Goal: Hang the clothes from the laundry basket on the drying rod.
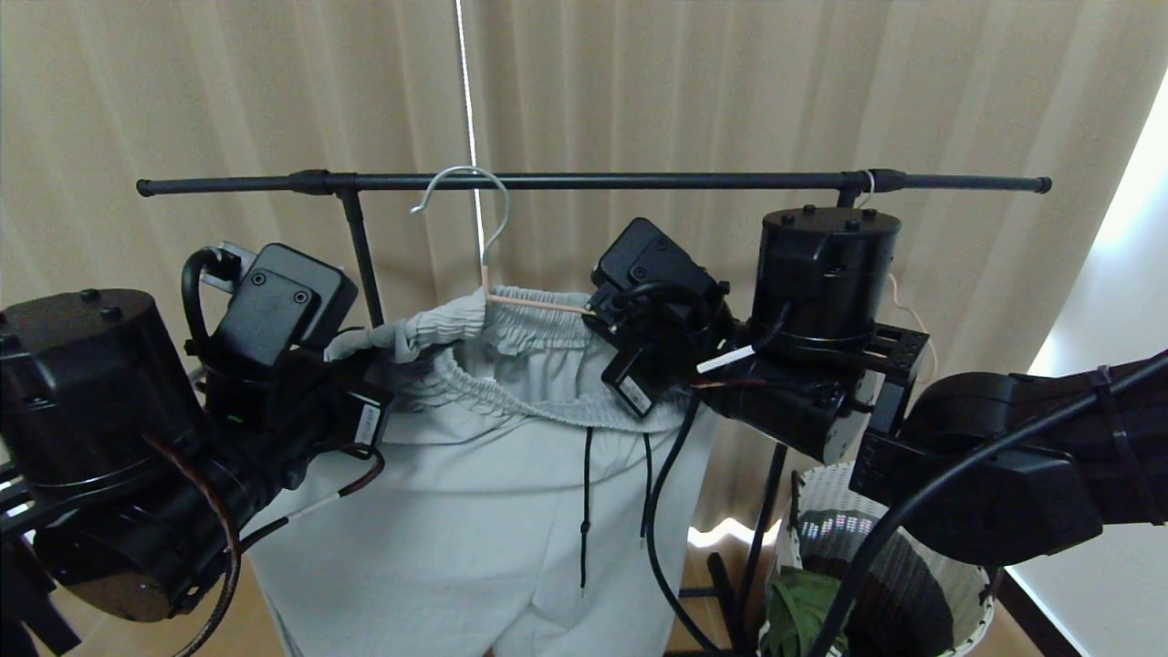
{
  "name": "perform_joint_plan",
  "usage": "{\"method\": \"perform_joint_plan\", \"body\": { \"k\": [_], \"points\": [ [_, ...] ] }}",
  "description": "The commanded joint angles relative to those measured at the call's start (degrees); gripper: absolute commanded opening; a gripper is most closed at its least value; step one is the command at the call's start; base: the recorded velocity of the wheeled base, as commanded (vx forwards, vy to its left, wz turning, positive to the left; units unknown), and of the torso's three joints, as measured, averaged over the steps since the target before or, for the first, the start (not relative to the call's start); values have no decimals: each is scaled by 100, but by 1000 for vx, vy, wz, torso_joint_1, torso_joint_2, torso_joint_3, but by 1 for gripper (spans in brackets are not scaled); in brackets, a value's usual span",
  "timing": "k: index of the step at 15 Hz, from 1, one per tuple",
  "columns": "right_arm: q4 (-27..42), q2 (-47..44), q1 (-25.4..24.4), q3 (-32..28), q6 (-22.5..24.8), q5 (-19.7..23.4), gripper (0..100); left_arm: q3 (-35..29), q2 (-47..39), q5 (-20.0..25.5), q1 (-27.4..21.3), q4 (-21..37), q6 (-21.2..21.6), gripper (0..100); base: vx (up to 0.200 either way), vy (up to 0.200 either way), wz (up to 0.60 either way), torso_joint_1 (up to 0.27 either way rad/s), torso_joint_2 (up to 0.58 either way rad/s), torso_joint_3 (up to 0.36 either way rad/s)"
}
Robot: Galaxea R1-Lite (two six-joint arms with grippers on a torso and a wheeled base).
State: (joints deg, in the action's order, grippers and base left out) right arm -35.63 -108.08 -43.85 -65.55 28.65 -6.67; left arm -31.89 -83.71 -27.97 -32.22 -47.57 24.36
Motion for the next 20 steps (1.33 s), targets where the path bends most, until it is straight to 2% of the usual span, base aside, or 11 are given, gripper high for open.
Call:
{"method": "perform_joint_plan", "body": {
  "k": [1, 3, 4, 6, 11, 14, 16, 19, 20],
  "points": [
    [-14, 6, -1, -11, 0, -10, 0, -1, -5, -7, 5, 2, -1, 0, 0, 0, 0, 0, 0, 0],
    [-23, 15, -1, -2, 0, -10, 0, 51, 13, -7, -4, -7, -19, 0, 0, 0, 0, 0, 0, 0],
    [-31, 15, -1, -2, 0, -10, 0, 78, 39, -7, -4, -7, -19, 100, 0, 0, 0, 0, 0, 0],
    [-40, 42, -1, -2, 0, -10, 0, 113, 57, 2, -4, -7, -19, 100, 0, 0, 0, 0, 0, 0],
    [-58, 86, 34, -37, 0, -45, 0, 210, 171, 380, -4, -121, -19, 100, 0, 0, 0, 0, 0, 0],
    [-58, 200, 272, 7, 0, -63, 0, 482, 479, 608, 111, -121, -80, 100, 0, 0, 0, 0, 0, 0],
    [-40, 332, 500, 33, 0, -63, 0, 790, 725, 995, 181, -112, -177, 100, 0, 0, 0, 0, 0, 0],
    [-40, 586, 729, 236, 0, -63, 0, 895, 857, 1021, 322, -121, -177, 100, 0, 0, 0, 0, 0, 0],
    [-58, 718, 834, 323, 0, -63, 0, 974, 857, 1021, 515, -112, -177, 100, 0, 0, 0, 0, 0, 0]
  ]
}}
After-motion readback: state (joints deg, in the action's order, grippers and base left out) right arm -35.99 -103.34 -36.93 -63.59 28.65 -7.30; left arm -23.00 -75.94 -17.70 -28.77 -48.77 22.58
